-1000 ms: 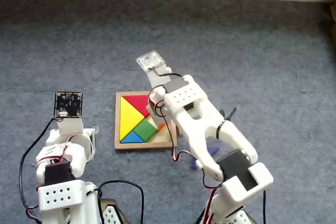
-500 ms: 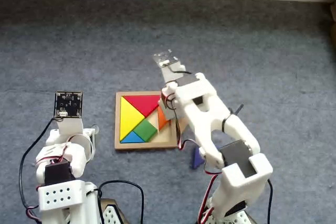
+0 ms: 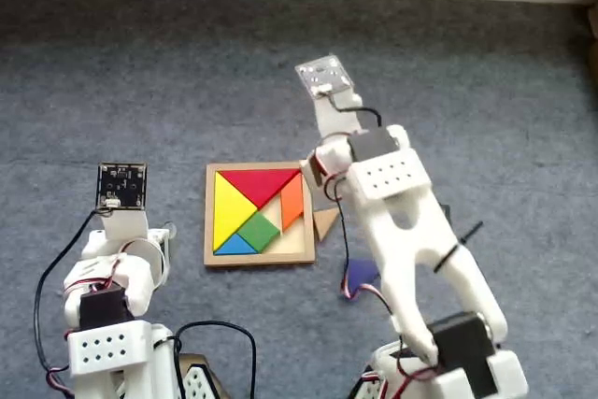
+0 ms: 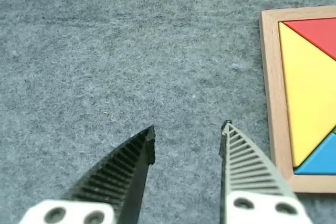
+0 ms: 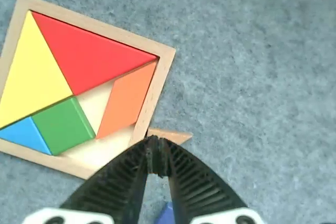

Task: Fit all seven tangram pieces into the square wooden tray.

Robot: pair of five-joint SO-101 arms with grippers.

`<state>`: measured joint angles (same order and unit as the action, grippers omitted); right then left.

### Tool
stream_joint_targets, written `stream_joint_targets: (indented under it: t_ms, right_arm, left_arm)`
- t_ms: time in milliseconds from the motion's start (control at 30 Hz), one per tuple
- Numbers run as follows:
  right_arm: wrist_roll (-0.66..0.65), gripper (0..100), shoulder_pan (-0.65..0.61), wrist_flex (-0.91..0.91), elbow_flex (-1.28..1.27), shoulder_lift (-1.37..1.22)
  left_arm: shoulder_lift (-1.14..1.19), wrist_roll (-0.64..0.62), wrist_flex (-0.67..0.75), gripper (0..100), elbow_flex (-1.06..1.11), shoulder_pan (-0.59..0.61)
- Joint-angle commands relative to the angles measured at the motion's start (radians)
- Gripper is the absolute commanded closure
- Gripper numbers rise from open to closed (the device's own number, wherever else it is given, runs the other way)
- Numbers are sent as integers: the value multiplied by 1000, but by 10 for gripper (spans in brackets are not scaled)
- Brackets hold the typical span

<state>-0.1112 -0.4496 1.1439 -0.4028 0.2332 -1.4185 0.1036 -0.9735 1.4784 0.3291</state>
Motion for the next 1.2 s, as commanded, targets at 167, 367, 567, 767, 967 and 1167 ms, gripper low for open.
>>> stream_joint_targets:
  t_ms: [167, 367, 567, 767, 967, 1167]
  right_arm:
    - [364, 992, 24, -225, -211, 119]
    - [522, 992, 21, -538, -403, 113]
    - [704, 885, 21, -433, -410, 110]
    - [756, 789, -22, -414, -404, 110]
    - [760, 789, -58, -394, -335, 56]
    - [830, 789, -58, -211, -96, -180]
  left_arm:
    - [-12, 9, 17, 793, -4, 15]
    - [-12, 9, 17, 793, -4, 13]
    - [-12, 9, 17, 793, -4, 10]
    - [-12, 9, 17, 793, -4, 10]
    - [-12, 9, 17, 793, -4, 10]
    - [-12, 9, 17, 793, -4, 10]
